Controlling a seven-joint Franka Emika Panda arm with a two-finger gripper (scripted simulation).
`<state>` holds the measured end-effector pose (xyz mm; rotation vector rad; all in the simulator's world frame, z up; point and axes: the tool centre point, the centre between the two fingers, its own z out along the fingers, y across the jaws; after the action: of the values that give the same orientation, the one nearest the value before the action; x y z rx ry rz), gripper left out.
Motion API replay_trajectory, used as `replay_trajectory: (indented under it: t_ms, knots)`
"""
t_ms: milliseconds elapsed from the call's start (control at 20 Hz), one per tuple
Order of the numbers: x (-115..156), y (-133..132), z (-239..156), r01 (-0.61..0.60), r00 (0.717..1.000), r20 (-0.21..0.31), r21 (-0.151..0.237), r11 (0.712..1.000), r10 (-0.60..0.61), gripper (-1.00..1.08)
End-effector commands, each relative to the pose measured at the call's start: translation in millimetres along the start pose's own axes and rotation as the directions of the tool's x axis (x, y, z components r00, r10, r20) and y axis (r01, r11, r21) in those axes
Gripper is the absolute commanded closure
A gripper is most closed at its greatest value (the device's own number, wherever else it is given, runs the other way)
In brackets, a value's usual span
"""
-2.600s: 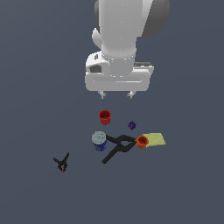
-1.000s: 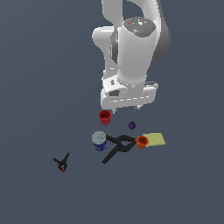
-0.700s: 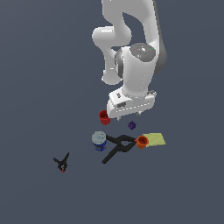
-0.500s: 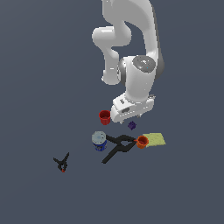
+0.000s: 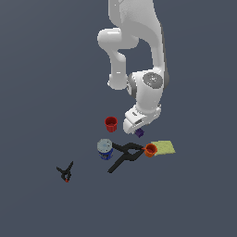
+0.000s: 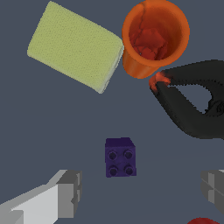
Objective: Pick up a designated object from a clutter of objects.
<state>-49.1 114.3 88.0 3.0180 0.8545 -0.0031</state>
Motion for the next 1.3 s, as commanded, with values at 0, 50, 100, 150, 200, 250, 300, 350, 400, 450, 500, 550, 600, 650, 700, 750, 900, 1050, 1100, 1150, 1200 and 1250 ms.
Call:
replay_trajectory:
  t_ms: [0,50,100,150,200,250,300,350,400,450,500,550,600,650,700,750,900,1050,1100,1150,1200,1250]
  knots:
    - [-2.6,-5.6,8.3,0.024,1.0,-0.002,0.002,1.0,-0.024,-0.92]
    - [-3.4,-7.2,10.6,0.03,1.0,-0.003,0.002,1.0,-0.03,-0.92]
    - [-4.0,-8.6,12.5,0.035,0.999,-0.003,0.003,0.999,-0.035,-0.92]
    - [-4.6,-9.6,14.0,0.039,0.999,-0.003,0.003,0.999,-0.039,-0.92]
    - [-4.9,-10.4,15.0,0.042,0.999,-0.003,0.004,0.999,-0.042,-0.92]
    - [-5.2,-10.8,15.6,0.044,0.999,-0.003,0.004,0.999,-0.044,-0.92]
    - [-5.3,-10.9,15.8,0.044,0.999,-0.003,0.004,0.999,-0.044,-0.92]
    - [-5.0,-10.4,14.9,0.041,0.999,-0.002,0.004,0.999,-0.041,-0.92]
    - [-5.1,-10.4,15.2,0.041,0.999,-0.002,0.004,0.999,-0.041,-0.92]
    - [-5.1,-10.4,16.0,0.041,0.999,-0.002,0.004,0.999,-0.041,-0.92]
    - [-5.2,-10.4,17.4,0.041,0.999,-0.002,0.004,0.999,-0.041,-0.92]
    - [-5.3,-10.3,19.3,0.041,0.999,-0.002,0.004,0.999,-0.041,-0.92]
    - [-5.3,-10.6,21.6,0.042,0.999,-0.002,0.004,0.999,-0.042,-0.92]
    - [-5.4,-10.6,24.6,0.042,0.999,-0.002,0.004,0.999,-0.042,-0.92]
    - [-5.5,-10.8,28.0,0.042,0.999,-0.003,0.004,0.999,-0.042,-0.92]
    - [-5.7,-10.8,32.0,0.042,0.999,-0.003,0.004,0.999,-0.042,-0.92]
    - [-6.0,-11.3,46.1,0.044,0.999,-0.003,0.004,0.999,-0.044,-0.92]
    - [-6.0,-11.4,57.3,0.044,0.999,-0.003,0.004,0.999,-0.044,-0.92]
    - [-6.0,-11.4,60.0,0.044,0.999,-0.003,0.004,0.999,-0.044,-0.92]
    - [-6.0,-11.3,62.3,0.044,0.999,-0.003,0.004,0.999,-0.044,-0.92]
    - [-5.9,-11.4,63.9,0.045,0.999,-0.003,0.004,0.999,-0.045,-0.92]
    - [-5.8,-11.4,65.1,0.045,0.999,-0.003,0.004,0.999,-0.045,-0.92]
